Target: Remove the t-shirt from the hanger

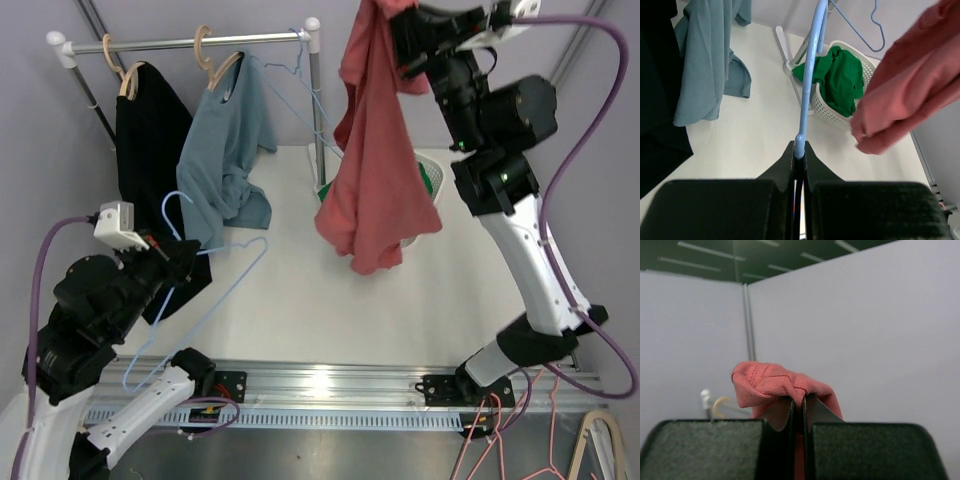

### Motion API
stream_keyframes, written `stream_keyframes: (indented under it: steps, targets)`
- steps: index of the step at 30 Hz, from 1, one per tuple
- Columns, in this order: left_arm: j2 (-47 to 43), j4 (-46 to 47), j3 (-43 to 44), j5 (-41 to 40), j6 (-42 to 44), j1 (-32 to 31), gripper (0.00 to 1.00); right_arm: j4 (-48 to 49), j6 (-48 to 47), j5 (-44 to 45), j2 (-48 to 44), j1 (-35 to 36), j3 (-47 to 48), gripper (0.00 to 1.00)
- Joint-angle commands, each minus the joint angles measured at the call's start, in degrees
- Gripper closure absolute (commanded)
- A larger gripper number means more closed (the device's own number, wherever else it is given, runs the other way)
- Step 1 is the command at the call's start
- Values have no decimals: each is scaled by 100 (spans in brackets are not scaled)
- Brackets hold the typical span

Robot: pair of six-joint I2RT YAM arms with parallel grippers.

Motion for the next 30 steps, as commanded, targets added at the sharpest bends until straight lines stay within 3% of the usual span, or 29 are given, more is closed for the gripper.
stream_keyframes:
  steps: [1, 5, 11, 15, 17, 21, 24, 26, 30]
  targets:
    - [487, 554, 120, -259, 115, -13, 99, 317, 262, 25, 861, -420, 1417, 100]
    - [602, 721, -21, -294, 106, -4, 99, -34, 561, 25, 1786, -886, 2764, 100]
    - [883, 915, -4, -348, 229, 127, 99, -17, 1176, -71, 1981, -1660, 2426, 100]
    - [1006, 1152, -56, -234, 291, 321, 99, -105, 1231, 137, 1508, -1845, 1391, 100]
    - [1121, 1240, -4, -41, 387, 558, 99, -333, 1204, 446, 1218, -1854, 346, 100]
    - [1830, 1468, 573, 539, 606, 1155, 99, -1875, 1598, 877, 567, -1854, -1290, 100]
    - [2254, 1582, 1075, 374, 887, 1183, 99, -2319, 2125, 747, 390, -1854, -2766, 100]
    - [2597, 1732, 1593, 268, 1046, 1183, 99, -2417, 2459, 588, 468, -1854, -3555, 100]
    - [3150, 1996, 2289, 101, 1572, 1174, 99, -3020, 2531, 570, 1337, -1854, -3676, 100]
